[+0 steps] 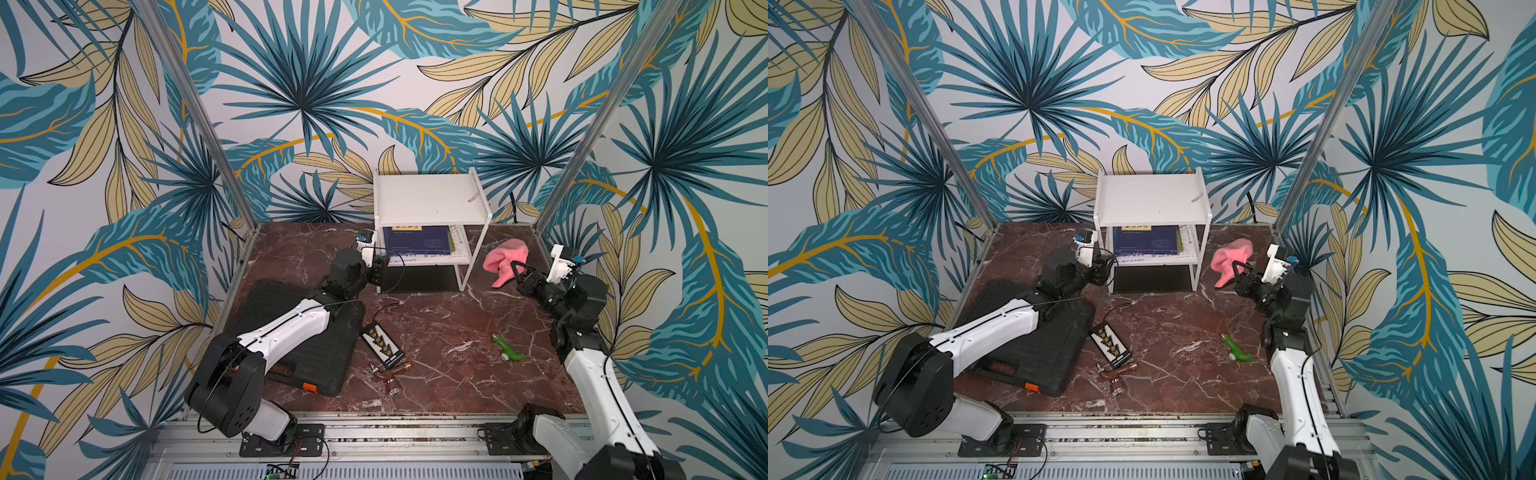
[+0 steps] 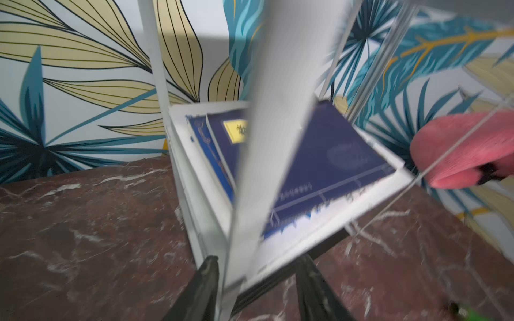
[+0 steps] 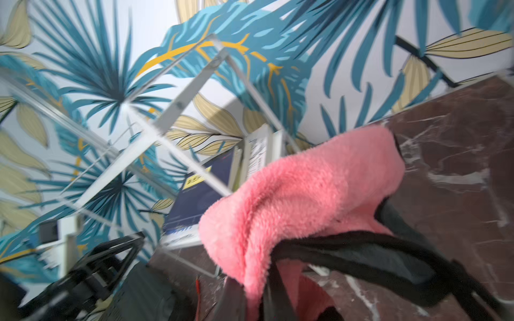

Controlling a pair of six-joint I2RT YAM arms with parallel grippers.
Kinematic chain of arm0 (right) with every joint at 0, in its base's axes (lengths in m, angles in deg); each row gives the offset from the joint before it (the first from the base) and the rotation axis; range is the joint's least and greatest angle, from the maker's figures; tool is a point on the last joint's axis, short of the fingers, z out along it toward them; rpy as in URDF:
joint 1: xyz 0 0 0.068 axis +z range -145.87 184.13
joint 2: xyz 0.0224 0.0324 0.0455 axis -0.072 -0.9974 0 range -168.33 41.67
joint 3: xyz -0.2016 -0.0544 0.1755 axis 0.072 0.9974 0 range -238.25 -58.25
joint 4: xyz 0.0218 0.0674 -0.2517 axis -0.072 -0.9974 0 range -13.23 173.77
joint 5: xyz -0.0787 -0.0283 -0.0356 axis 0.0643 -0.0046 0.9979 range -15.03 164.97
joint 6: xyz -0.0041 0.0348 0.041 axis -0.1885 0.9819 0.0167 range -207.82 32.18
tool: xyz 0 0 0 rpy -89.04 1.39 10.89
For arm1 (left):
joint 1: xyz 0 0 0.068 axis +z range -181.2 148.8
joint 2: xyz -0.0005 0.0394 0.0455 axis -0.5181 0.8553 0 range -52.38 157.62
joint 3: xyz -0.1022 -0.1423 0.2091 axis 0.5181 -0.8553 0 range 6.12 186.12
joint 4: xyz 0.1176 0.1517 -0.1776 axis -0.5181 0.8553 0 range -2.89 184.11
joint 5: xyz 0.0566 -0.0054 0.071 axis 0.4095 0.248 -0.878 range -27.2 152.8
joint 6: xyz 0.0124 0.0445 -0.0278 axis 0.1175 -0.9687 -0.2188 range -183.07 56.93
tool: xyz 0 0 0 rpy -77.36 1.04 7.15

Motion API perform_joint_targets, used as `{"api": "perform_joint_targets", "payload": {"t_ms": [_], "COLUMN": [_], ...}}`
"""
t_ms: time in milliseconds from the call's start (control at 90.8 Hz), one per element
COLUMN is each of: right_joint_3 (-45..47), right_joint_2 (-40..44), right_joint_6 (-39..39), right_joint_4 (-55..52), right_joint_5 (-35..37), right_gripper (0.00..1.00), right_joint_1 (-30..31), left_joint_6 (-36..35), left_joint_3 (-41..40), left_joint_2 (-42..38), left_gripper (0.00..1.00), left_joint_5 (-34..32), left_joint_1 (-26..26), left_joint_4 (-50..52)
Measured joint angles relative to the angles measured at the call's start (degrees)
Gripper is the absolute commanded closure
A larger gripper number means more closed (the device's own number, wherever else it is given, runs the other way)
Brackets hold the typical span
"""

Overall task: Wipe the bookshelf clean with a cloth
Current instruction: Wipe the dust from the shelf, then adjust the cleaning item, then wipe the dust from the shelf.

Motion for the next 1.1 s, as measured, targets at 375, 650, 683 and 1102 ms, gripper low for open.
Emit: {"api": "perform_joint_targets", "payload": {"t_ms": [375,650,683,1102], "right_joint_3": [-4.00,-6.62,-6.54,-4.90], "right_joint_2": [3.04,-6.03,-5.99,-8.72], "right_joint_6": [0.74,-3.85,-4.52,-14.25], "right_joint_4": [6.19,9.35,9.38,-2.73], "right_joint_5": [-17.00,-17.31,-16.50,41.18], "right_gripper": [1.00,0.95,0.79,0.25], "right_joint_1": [24.74,31.95,32.09,30.21], "left_joint_6": [-4.35,-4.35,-4.57,10.69], "left_joint_3": [-5.09,1.20,1.20,-16.79], "left_joint_2": [-16.90,-5.79,-5.81,-17.38], "left_gripper": [0.00,0.58,0.75,1.00], "left_joint_5": [25.33,29.68,28.04,-3.76], "left_joint_1": [-13.11,-18.38,-18.56,-1.03], "left_joint_4": [-3.15,-6.60,-6.25,-3.41]}}
